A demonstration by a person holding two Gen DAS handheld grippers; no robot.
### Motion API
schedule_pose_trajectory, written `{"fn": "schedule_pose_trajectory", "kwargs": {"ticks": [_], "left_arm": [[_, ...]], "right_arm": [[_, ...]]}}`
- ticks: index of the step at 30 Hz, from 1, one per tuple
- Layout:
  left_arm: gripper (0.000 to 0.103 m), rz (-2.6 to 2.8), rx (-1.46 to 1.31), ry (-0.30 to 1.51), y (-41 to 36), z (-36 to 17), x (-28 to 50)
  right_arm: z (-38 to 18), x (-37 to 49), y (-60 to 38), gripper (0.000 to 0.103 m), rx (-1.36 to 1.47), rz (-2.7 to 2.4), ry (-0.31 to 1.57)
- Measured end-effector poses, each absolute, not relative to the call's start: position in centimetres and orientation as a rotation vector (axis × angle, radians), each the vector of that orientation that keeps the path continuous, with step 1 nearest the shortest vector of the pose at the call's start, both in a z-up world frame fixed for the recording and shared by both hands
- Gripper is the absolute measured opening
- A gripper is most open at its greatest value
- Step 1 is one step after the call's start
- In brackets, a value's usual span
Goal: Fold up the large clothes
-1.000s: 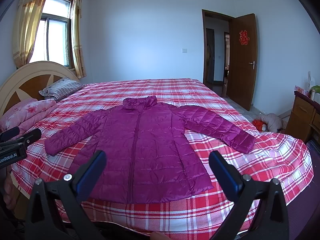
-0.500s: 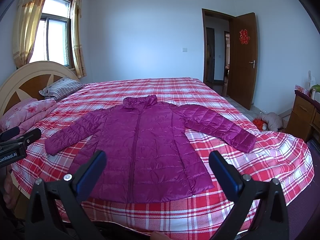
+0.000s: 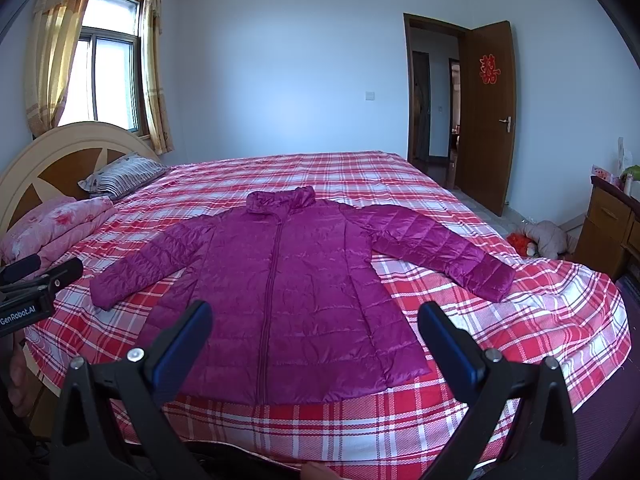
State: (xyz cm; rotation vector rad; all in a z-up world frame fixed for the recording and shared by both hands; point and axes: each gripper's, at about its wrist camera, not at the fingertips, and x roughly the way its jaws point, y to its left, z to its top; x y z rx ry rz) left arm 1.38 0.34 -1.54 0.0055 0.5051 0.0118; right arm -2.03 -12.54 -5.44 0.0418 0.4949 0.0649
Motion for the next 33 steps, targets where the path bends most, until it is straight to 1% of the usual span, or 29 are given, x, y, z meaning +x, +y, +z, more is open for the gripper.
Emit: {"fn": "schedule_pose_trajectory", "kwargs": {"ticks": [12,18,23,24,26,30,33], "left_arm": [[0.102,0.044,0.047,0.532,0.3,-2.8,3.7],[0.102,0.053,0.062,0.572,0.4,-4.6,7.6],[0.102,0.019,0.055,0.615,-0.4,-6.9,12.3],[0.102,0.016,0.055,0.623,-0.7,-7.5,13.2],[0.102,0.028,0.072,0.628,-1.5,-8.7,15.4],[0.102,0.047,0.083,0.651,-2.3,-11.0,19.3],[0.102,0.087,0.080,0.660,-2.3,-12.4,21.7]], "right_arm": [[-6.3,-0.7,-13.6,0.103,0.054,0.085,0.505],[-8.7,2.0,-16.4,0.103,0.110,0.094,0.560],[-12.2,6.2,-21.6,0.103,0.195,0.007,0.648],[-13.0,7.1,-23.0,0.101,0.225,-0.017,0.672],[-14.5,9.0,-26.6,0.094,0.305,-0.074,0.706],[-16.3,12.0,-32.4,0.089,0.402,-0.199,0.750],[-16.3,14.0,-35.4,0.086,0.404,-0.287,0.751]]}}
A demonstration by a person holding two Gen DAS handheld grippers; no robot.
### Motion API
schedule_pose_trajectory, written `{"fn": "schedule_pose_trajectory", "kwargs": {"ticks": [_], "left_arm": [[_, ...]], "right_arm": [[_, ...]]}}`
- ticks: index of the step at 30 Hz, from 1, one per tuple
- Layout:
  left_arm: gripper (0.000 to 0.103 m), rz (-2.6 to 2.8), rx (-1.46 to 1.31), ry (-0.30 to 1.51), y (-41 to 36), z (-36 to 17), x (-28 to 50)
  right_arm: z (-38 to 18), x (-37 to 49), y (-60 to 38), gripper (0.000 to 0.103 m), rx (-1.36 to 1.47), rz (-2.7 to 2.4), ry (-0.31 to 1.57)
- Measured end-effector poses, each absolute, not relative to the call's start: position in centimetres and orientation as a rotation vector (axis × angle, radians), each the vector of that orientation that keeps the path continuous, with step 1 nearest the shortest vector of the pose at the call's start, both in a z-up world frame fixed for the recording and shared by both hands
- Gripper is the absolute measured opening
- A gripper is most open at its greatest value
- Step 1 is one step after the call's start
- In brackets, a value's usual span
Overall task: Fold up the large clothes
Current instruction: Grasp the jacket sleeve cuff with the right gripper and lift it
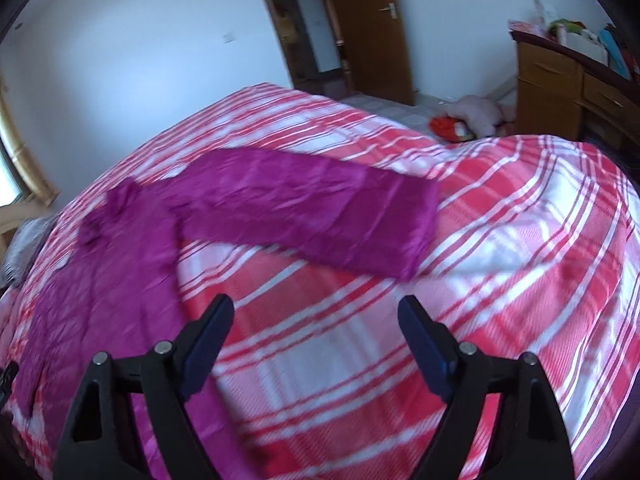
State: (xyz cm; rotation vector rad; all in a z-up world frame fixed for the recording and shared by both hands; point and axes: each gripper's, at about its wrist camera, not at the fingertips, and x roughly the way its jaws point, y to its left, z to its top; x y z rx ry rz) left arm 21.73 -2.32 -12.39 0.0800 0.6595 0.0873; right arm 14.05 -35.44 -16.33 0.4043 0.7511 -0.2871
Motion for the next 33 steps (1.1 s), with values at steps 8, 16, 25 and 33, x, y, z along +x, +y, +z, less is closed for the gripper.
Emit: {"fn": "schedule_pose_trajectory", "kwargs": {"ticks": [8,16,25,33], "left_arm": [[0.102,0.187,0.074,0.706,-1.1,-15.5,26.7],[0.102,0.173,0.071,0.787,-1.1,-18.0,27.7],[0.102,0.140,0.006,0.787,-0.3,-18.0,27.6],[0.102,0.122,-0.054,0.767,1.0,-17.2,26.9]], "right_arm": [[-18.6,20.0,-41.5,0.069,0.390,-0.475,0.884],[-20.0,21.9,-41.1,0.010,0.267,-0.417,0.934],[-9.9,20.8,-39.0,0.008,0.112,-0.442,0.685],[-2.5,23.1,-31.4,0.008,-0.081,-0.333,0.547]]}}
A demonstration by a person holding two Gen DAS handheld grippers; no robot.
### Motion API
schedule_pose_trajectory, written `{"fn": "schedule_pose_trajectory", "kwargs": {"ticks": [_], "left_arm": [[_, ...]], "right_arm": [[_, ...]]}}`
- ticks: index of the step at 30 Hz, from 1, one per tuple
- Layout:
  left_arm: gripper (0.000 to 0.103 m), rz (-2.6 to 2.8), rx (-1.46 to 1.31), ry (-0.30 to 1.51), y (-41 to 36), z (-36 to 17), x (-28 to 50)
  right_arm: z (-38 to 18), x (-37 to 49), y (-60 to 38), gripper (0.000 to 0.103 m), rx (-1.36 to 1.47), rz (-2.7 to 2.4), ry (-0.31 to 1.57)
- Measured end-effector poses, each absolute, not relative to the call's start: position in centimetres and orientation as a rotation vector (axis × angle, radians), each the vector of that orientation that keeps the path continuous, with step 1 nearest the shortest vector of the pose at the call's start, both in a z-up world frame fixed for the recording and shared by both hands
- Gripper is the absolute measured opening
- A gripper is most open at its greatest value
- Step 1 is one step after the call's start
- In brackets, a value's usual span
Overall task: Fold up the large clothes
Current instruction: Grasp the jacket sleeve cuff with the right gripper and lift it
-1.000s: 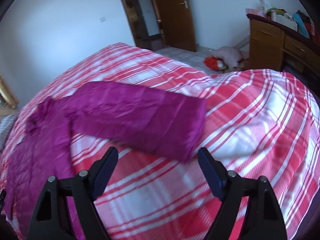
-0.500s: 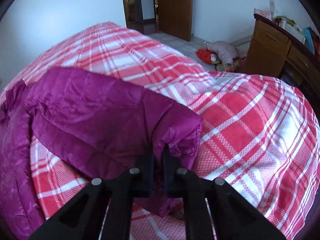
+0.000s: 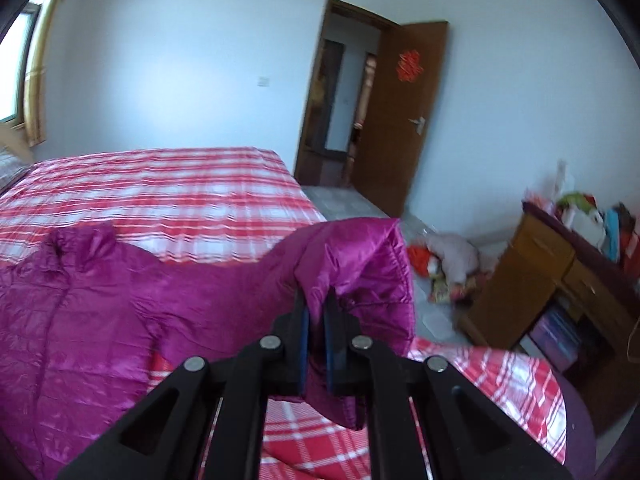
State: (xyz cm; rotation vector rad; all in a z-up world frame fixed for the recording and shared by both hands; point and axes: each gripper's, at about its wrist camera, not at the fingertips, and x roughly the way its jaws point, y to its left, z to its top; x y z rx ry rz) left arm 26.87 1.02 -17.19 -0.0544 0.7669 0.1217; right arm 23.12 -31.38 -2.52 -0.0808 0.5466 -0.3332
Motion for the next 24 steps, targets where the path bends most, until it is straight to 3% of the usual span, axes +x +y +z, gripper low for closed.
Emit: {"fn": "schedule_pose_trajectory", "kwargs": {"ticks": [13,24], "left_arm": [[0.102,0.102,-0.132,0.764,2.8,-17.1,25.8],[0.102,0.103,-0.183,0.750,4.0,-17.1,24.5]], "right_arm": [[0.2,25.7,-19.0,0.008,-0.284,-0.140,0.463],[-2.3,28.2,-8.7,0.008,-0.456,0.026,0.470]]}}
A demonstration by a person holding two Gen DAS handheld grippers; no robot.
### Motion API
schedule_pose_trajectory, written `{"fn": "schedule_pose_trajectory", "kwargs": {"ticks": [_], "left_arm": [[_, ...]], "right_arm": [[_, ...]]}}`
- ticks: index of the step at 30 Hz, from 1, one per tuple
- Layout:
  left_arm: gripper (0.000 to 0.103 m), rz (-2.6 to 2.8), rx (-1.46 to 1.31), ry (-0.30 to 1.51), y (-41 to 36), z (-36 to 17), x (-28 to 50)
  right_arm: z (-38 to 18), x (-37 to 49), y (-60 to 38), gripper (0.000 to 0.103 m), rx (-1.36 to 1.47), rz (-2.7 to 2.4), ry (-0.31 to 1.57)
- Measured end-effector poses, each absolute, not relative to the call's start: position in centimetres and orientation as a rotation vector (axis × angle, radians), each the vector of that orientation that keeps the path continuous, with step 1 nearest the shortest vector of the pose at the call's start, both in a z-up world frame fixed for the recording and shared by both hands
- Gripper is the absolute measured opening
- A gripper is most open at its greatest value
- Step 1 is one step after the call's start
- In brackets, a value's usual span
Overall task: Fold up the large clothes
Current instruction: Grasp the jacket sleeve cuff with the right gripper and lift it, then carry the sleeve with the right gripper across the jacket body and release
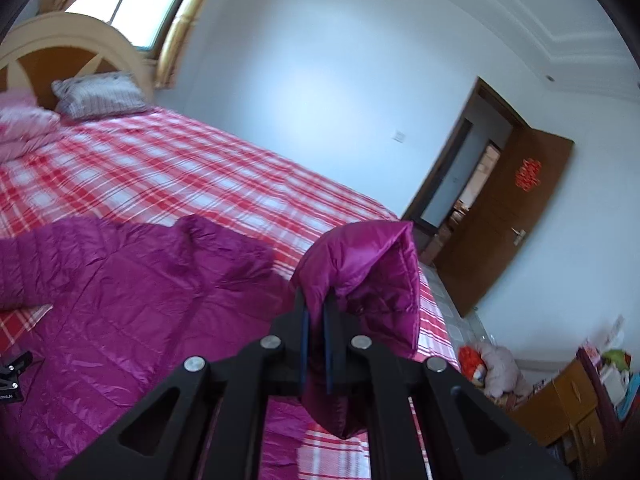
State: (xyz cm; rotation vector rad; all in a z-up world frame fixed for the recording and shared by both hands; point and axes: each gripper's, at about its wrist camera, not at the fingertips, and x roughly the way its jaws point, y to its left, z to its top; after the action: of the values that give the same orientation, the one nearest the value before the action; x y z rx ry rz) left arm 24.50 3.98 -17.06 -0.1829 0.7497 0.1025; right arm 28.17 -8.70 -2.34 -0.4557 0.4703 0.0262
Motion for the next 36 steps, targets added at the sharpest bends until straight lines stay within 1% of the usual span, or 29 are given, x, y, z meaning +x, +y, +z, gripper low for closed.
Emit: {"fn": "schedule_pose_trajectory", "kwargs": {"ticks": [8,14,25,33,34,36], "left_arm": [[0.102,0.106,-0.184,0.747,4.8,-17.3,24.0],[0.102,0.105,-0.185,0.760,5.3,-17.9,24.0],[0.102,0.108,-0.154,0.784,5.0,-18.3,24.2],[0.102,0.092,-0.091,0.747,3.8,-16.2,23.8],[0.102,0.093,-0.082,0.744,3.7,-15.8,23.7],[0.102,0.091,-0.068,0.741,3.6,-15.1,23.7]], "right_arm": [[-7.2,30.2,-1.0,0.008,-0.579,0.124,0.500],[-11.3,32.1,2.1,0.008,-0.584,0.171,0.569],[-16.9,34.2,5.3,0.008,-0.511,0.221,0.637],[-19.3,35.1,6.0,0.009,-0.411,0.238,0.680],[-19.7,35.1,6.1,0.010,-0.407,0.234,0.685],[-20.0,35.3,6.2,0.021,-0.402,0.247,0.713]]}}
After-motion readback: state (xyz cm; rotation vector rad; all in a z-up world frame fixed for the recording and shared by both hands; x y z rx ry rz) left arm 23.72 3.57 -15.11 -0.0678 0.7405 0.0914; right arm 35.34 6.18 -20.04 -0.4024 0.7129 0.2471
